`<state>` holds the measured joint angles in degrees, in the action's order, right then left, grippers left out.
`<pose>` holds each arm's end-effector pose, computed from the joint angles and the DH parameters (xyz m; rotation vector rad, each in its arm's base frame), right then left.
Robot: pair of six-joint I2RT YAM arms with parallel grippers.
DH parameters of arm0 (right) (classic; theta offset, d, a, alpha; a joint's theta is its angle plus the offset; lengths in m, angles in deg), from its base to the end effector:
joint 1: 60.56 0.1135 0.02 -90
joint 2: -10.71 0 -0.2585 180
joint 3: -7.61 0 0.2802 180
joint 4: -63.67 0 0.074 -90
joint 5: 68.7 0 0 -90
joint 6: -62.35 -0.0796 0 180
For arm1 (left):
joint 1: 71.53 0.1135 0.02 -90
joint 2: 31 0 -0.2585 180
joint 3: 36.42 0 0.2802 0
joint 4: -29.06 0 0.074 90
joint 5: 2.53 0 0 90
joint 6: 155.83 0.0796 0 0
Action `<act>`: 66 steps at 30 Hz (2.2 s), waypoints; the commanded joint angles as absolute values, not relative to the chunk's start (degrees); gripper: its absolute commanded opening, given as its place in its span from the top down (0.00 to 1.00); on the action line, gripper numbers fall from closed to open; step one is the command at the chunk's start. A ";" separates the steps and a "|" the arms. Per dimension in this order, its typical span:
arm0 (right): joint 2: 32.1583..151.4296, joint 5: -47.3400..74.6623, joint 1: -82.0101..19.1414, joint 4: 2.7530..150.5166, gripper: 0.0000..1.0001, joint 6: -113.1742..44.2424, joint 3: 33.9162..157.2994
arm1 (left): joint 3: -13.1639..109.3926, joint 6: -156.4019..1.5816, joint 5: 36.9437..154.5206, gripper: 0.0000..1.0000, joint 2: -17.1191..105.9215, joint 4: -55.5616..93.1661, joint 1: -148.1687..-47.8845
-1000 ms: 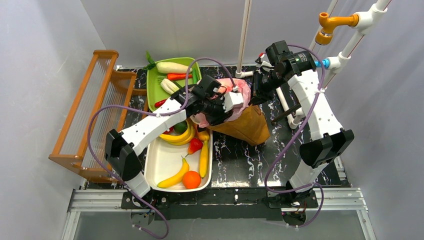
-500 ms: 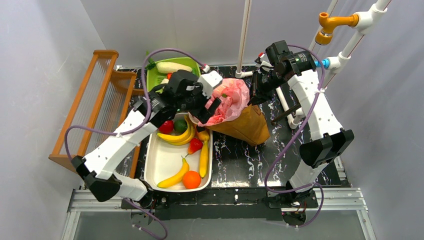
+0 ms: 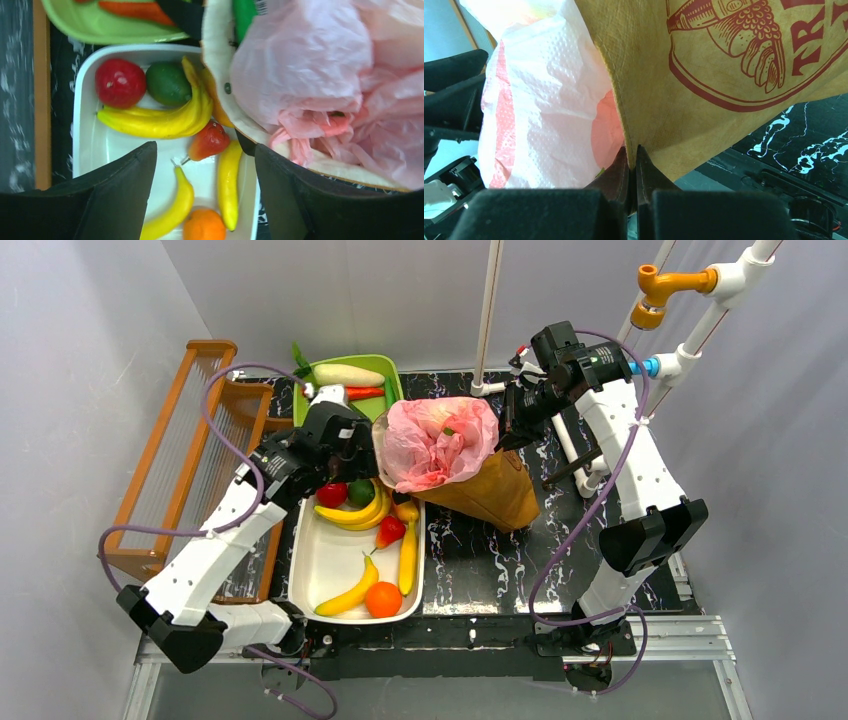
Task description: Place the food into the grocery bag and tie it
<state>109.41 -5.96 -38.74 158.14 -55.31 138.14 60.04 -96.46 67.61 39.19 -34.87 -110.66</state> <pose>0.3241 0.1690 0.3882 -0.0222 2.7752 0.8924 0.2509 -0.1693 0.3898 -0.0256 2.1988 -0.3010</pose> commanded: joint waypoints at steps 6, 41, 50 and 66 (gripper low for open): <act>106.87 -9.29 -38.58 156.77 0.99 -55.10 137.04 | 49.43 -119.27 69.26 0.41 32.20 -31.18 -105.85; 101.65 -8.32 -38.59 155.42 0.99 -56.07 130.48 | 34.79 -129.55 75.40 0.61 41.03 -10.39 -104.30; 100.12 -8.06 -38.59 155.36 0.99 -56.02 128.29 | 34.68 -125.96 80.93 1.00 43.18 -0.90 -104.38; 92.37 -6.91 -38.59 159.54 0.99 -57.23 126.09 | 58.55 -108.06 90.36 1.00 41.34 -16.86 -104.75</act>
<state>97.67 -4.96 -38.74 158.30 -56.21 127.85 52.54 -114.91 84.68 43.17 -13.41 -104.63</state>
